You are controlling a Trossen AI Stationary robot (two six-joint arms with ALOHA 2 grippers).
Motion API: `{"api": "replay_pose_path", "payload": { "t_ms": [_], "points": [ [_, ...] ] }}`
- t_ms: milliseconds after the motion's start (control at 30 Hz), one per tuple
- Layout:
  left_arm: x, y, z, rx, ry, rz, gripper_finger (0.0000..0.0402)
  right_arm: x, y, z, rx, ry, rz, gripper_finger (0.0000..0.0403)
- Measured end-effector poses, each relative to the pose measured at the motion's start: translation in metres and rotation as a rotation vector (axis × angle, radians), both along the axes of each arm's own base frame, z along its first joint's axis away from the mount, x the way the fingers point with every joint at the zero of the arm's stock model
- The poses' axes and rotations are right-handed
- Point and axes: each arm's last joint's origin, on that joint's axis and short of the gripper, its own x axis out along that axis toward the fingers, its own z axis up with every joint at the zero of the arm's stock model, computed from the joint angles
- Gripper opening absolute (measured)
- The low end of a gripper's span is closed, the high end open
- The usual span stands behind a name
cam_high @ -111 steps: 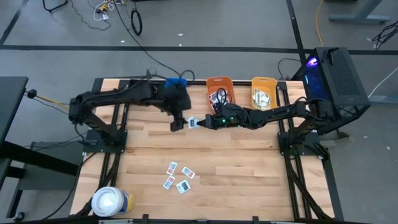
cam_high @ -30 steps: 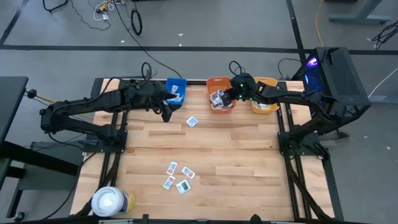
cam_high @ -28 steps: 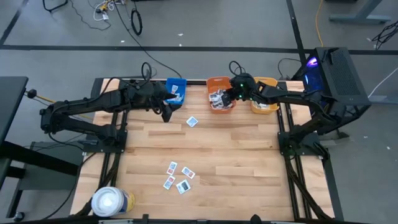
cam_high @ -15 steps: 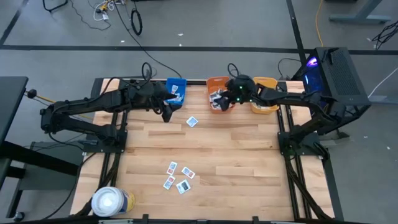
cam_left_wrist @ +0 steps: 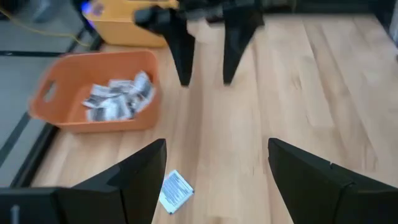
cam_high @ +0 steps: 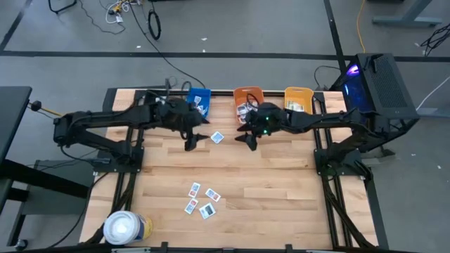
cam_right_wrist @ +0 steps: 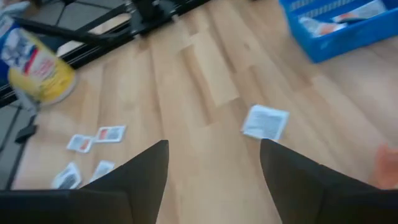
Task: Pick & Place First Aid Supplies
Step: Put the alcohol pad into the black bin
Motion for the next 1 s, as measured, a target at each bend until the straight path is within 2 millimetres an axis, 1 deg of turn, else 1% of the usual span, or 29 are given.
{"api": "replay_pose_path", "payload": {
  "t_ms": [167,300,500,633,733,900,1000],
  "points": [
    [0.014,-0.001,-0.017,-0.006,0.07,-0.029,0.0282,-0.006,0.014,0.007,0.004,0.025,0.019,0.0244],
    [0.023,0.0,-0.029,0.011,0.117,-0.048,0.0282,-0.018,0.02,0.021,-0.018,0.026,0.004,0.0236],
    [0.034,0.003,-0.048,0.035,0.185,-0.078,0.0282,-0.047,0.027,0.045,-0.027,0.025,-0.004,0.0229],
    [0.042,0.004,-0.063,0.094,0.243,-0.134,0.0282,-0.069,0.03,0.059,-0.055,0.036,-0.052,0.0228],
    [0.05,0.007,-0.075,0.152,0.281,-0.155,0.0282,-0.081,0.032,0.068,-0.059,0.013,-0.089,0.0228],
    [0.066,0.01,-0.094,0.134,0.273,-0.128,0.0282,-0.09,0.033,0.078,-0.049,-0.032,-0.128,0.0228],
    [0.071,0.015,-0.106,0.062,0.289,-0.02,0.0282,-0.09,0.034,0.079,-0.033,-0.037,-0.139,0.0228]
  ]
}}
